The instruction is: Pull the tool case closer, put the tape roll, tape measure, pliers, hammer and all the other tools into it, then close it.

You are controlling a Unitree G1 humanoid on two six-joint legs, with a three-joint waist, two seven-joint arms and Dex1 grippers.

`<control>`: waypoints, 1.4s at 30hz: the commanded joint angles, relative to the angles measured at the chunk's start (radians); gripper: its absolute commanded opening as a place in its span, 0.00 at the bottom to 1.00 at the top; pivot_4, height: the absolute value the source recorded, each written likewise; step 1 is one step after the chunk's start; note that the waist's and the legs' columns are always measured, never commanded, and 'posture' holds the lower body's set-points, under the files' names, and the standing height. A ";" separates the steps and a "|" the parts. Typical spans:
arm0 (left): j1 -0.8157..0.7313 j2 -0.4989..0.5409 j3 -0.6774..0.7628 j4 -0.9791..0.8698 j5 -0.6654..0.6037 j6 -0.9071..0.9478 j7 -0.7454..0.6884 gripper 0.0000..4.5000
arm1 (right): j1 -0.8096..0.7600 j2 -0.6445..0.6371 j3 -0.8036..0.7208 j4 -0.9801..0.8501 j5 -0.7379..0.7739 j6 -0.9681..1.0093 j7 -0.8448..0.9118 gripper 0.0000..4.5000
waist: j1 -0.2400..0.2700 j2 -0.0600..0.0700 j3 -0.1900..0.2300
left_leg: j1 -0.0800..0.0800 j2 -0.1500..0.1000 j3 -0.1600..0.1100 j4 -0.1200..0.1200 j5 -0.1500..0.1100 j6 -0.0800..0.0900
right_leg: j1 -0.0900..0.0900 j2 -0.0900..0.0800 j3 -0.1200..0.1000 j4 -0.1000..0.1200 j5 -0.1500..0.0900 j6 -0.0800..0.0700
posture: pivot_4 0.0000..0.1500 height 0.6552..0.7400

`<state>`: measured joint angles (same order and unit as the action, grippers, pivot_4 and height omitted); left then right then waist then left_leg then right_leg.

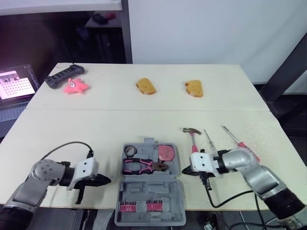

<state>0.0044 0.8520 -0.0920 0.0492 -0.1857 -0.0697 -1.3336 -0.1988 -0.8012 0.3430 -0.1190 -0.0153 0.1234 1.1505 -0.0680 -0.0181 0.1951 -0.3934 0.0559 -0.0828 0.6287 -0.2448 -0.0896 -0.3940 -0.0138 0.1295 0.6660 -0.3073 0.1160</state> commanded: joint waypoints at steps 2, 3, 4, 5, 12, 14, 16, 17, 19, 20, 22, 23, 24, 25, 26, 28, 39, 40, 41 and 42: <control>0.009 -0.019 -0.032 -0.029 0.009 0.001 0.018 0.00 | 0.022 0.011 0.012 -0.003 -0.012 -0.031 -0.008 0.00 | 0.001 0.000 0.000 | 0.000 0.000 0.000 0.000 0.000 0.000 | 0.001 0.000 0.000 0.000 0.000 0.000 | 1.00 0.97; 0.009 -0.027 -0.037 -0.036 0.009 0.007 0.028 0.00 | 0.023 0.014 0.015 -0.005 -0.010 -0.030 -0.004 0.00 | 0.001 0.000 0.000 | 0.000 0.000 0.000 0.000 0.000 0.000 | 0.001 0.000 0.000 0.000 0.000 0.000 | 1.00 0.97; 0.012 -0.034 -0.041 -0.044 0.009 0.013 0.037 0.00 | 0.024 0.014 0.016 -0.006 -0.011 -0.031 -0.003 0.00 | 0.001 0.000 0.000 | 0.000 0.000 0.000 0.000 0.000 0.000 | 0.001 0.000 0.000 0.000 0.000 0.000 | 1.00 0.97; 0.015 -0.036 -0.045 -0.050 0.008 0.018 0.041 0.00 | 0.025 0.014 0.017 -0.007 -0.011 -0.031 -0.002 0.00 | 0.001 0.000 0.000 | 0.000 0.000 0.000 0.000 0.000 0.000 | 0.001 0.000 0.000 0.000 0.000 0.000 | 1.00 0.97; 0.003 -0.054 -0.062 -0.052 0.013 0.022 0.072 0.00 | 0.015 0.031 0.019 -0.017 0.006 -0.020 0.005 0.00 | 0.000 0.000 0.000 | 0.001 0.000 0.000 0.000 0.000 0.000 | 0.001 0.000 0.000 0.000 0.000 0.000 | 1.00 0.97; -0.011 -0.059 -0.075 -0.043 0.038 0.004 0.086 0.00 | 0.006 0.042 0.022 -0.009 0.003 -0.017 0.004 0.00 | 0.001 0.000 0.000 | 0.001 0.000 0.000 0.000 0.000 0.000 | 0.001 0.000 0.000 0.000 0.000 0.000 | 1.00 0.97; -0.024 -0.071 -0.083 -0.040 0.050 -0.001 0.100 0.00 | -0.002 0.054 0.026 0.000 -0.003 -0.016 0.001 0.00 | 0.002 0.000 0.000 | 0.001 0.000 0.000 0.000 0.000 0.000 | 0.001 0.000 0.000 0.000 0.000 0.000 | 1.00 0.97; -0.031 -0.077 -0.085 -0.040 0.053 -0.001 0.107 0.00 | -0.005 0.058 0.028 0.003 -0.005 -0.015 0.000 0.00 | 0.002 0.000 0.000 | 0.001 0.000 0.000 0.000 0.000 0.000 | 0.001 0.000 0.000 0.000 0.000 0.000 | 1.00 0.97; -0.042 -0.085 -0.089 -0.037 0.059 -0.002 0.118 0.00 | -0.012 0.067 0.031 0.010 -0.009 -0.014 -0.004 0.00 | 0.003 0.000 0.000 | 0.001 0.000 0.000 0.000 0.000 0.000 | 0.002 0.000 0.000 0.000 0.000 0.000 | 1.00 0.97; -0.047 -0.086 -0.091 -0.032 0.066 -0.005 0.122 0.00 | -0.016 0.071 0.032 0.013 -0.010 -0.012 -0.004 0.00 | 0.003 0.000 0.000 | 0.001 0.000 0.000 0.001 0.000 0.000 | 0.002 0.000 0.000 0.000 0.000 0.000 | 1.00 0.97; -0.049 -0.103 -0.094 -0.037 0.055 0.013 0.130 0.00 | -0.021 0.084 0.039 0.011 -0.014 -0.003 -0.008 0.00 | 0.002 0.000 0.000 | 0.001 0.000 -0.001 0.001 0.000 0.000 | 0.001 0.000 0.000 0.000 0.000 0.000 | 1.00 0.97; -0.050 -0.110 -0.094 -0.039 0.050 0.019 0.133 0.00 | -0.023 0.088 0.041 0.011 -0.015 0.000 -0.009 0.00 | 0.000 0.000 0.000 | 0.001 0.000 -0.001 0.001 0.000 0.000 | 0.002 0.000 0.000 0.000 0.000 0.000 | 1.00 0.97; -0.050 -0.117 -0.096 -0.045 0.050 0.025 0.138 0.00 | -0.024 0.092 0.043 0.011 -0.014 0.004 -0.008 0.00 | -0.001 0.000 0.000 | 0.001 0.000 -0.001 0.000 0.000 0.000 | 0.001 0.000 0.000 0.000 0.000 0.000 | 1.00 0.97; -0.047 -0.131 -0.100 -0.062 0.045 0.039 0.149 0.00 | -0.026 0.098 0.042 0.012 -0.014 0.008 -0.011 0.00 | -0.001 0.000 0.000 | 0.001 0.000 -0.001 0.000 0.000 0.000 | 0.001 0.000 0.000 0.000 0.000 0.000 | 1.00 0.97; -0.044 -0.144 -0.103 -0.078 0.039 0.056 0.160 0.00 | -0.027 0.103 0.042 0.013 -0.013 0.012 -0.014 0.00 | 0.000 0.000 0.000 | 0.001 0.000 -0.001 0.000 0.000 0.000 | 0.001 0.000 0.000 0.000 0.000 0.000 | 1.00 0.97; -0.039 -0.160 -0.104 -0.100 0.035 0.078 0.173 0.00 | -0.030 0.109 0.041 0.013 -0.012 0.021 -0.018 0.00 | 0.001 0.000 0.000 | 0.001 0.000 -0.001 0.001 0.000 0.000 | 0.002 0.000 0.000 0.000 0.000 0.001 | 1.00 0.97; -0.122 -0.130 -0.060 0.005 0.075 0.041 0.201 0.00 | -0.072 0.169 0.041 0.032 -0.016 0.110 -0.045 0.00 | -0.001 0.000 0.000 | 0.002 0.000 -0.001 0.001 0.000 0.000 | 0.002 0.001 0.000 0.001 0.000 0.001 | 1.00 0.97; -0.132 -0.132 -0.056 0.015 0.069 0.042 0.199 0.00 | -0.078 0.173 0.041 0.038 -0.019 0.114 -0.049 0.00 | -0.001 0.000 0.000 | 0.001 0.000 -0.001 0.001 0.000 0.000 | 0.002 0.001 0.000 0.001 0.000 0.001 | 1.00 0.97; -0.142 -0.133 -0.054 0.024 0.064 0.042 0.197 0.00 | -0.085 0.175 0.040 0.046 -0.022 0.116 -0.050 0.00 | -0.001 0.000 0.000 | 0.001 0.000 -0.001 0.001 0.000 0.000 | 0.002 0.000 0.000 0.001 0.000 0.001 | 1.00 0.97; -0.150 -0.132 -0.054 0.032 0.064 0.039 0.193 0.00 | -0.093 0.178 0.038 0.057 -0.027 0.115 -0.054 0.00 | 0.000 0.000 0.000 | 0.001 0.000 -0.001 0.001 0.000 0.000 | 0.002 0.000 0.000 0.001 0.000 0.001 | 1.00 0.97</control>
<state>-0.1259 0.7276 -0.1625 0.1050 -0.0967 0.0070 -1.1319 -0.2691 -0.6414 0.3809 -0.0500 -0.0464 0.2468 1.1118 -0.0685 -0.0184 0.1949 -0.3919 0.0556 -0.0842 0.6296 -0.2448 -0.0896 -0.3919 -0.0133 0.1293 0.6667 -0.3070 0.1166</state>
